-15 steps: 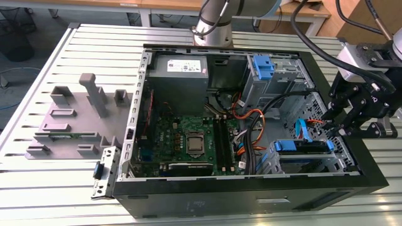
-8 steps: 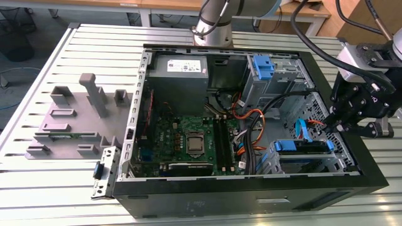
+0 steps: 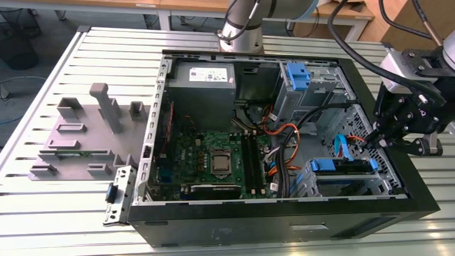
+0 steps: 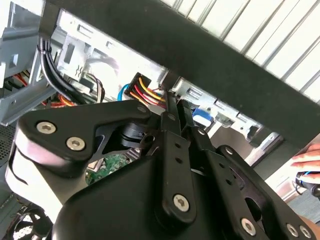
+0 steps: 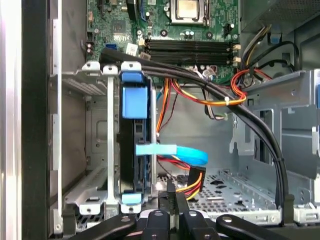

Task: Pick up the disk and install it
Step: 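Insert the second disk wire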

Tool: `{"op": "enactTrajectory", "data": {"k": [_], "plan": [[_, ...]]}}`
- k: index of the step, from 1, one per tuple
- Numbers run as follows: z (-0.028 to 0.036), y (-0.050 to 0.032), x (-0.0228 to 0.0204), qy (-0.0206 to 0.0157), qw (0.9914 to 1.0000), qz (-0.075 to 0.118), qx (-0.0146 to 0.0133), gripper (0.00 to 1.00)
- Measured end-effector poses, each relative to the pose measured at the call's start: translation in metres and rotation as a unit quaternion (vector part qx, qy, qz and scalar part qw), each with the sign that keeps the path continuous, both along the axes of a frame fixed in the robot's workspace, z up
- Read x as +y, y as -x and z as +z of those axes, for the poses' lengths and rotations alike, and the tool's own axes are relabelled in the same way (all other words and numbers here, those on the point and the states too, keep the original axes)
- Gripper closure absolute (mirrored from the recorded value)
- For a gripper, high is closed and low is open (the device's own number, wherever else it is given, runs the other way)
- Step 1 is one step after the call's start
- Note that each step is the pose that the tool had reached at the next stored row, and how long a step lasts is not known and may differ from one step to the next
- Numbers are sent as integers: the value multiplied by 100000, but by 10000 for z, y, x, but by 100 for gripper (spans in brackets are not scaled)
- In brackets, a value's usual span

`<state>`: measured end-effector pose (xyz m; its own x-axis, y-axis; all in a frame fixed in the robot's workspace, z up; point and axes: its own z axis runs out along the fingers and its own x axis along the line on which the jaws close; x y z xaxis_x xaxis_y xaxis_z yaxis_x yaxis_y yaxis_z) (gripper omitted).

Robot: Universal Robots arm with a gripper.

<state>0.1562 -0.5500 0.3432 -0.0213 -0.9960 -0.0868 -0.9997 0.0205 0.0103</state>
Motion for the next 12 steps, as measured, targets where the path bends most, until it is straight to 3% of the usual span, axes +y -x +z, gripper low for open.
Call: {"op": "enactTrajectory", "data": {"k": [4,12], "plan": [[0,73,-1,0,100000,-10,-238,83],[1,76,0,6,100000,-9,-244,83]]}}
